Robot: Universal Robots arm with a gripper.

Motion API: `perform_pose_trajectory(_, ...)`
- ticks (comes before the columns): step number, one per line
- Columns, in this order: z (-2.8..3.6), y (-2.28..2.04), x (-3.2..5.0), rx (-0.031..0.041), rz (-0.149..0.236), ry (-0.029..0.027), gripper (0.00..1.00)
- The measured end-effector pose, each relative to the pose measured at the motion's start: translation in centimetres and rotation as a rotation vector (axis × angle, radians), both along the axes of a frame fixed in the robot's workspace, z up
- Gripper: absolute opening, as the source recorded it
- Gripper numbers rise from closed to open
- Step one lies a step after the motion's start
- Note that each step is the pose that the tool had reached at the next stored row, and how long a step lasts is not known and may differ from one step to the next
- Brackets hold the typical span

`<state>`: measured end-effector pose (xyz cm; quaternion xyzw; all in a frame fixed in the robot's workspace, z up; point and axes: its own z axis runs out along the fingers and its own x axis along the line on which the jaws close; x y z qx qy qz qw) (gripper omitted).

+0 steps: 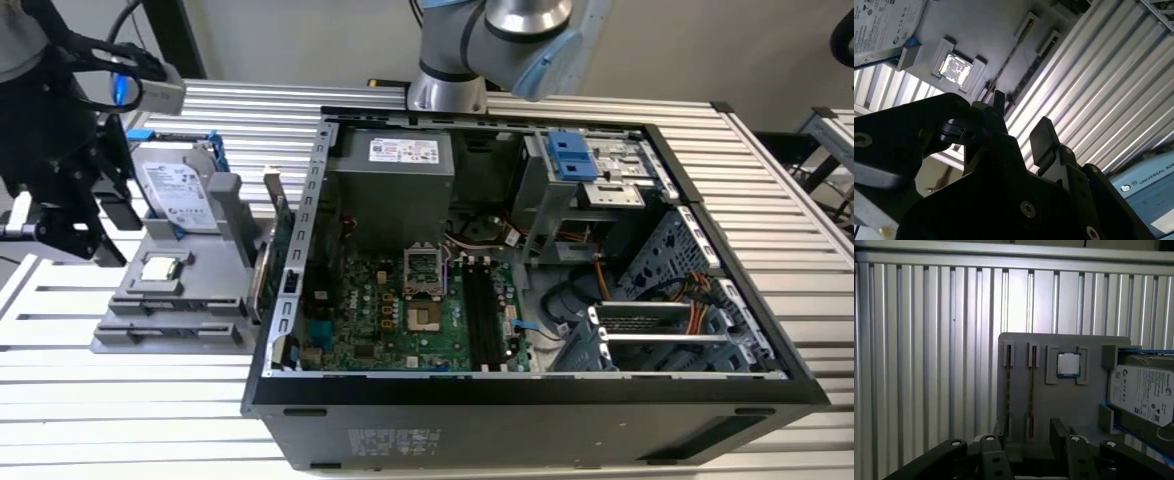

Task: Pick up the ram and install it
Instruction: 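Pick up the ram and move it above insertion slot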

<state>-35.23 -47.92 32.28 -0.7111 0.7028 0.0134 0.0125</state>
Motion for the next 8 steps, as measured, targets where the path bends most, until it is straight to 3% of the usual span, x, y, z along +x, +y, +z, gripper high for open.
perform_pose_trajectory(8, -1.03, 0.0, 0.0, 0.0, 0.0, 0.0, 1.0)
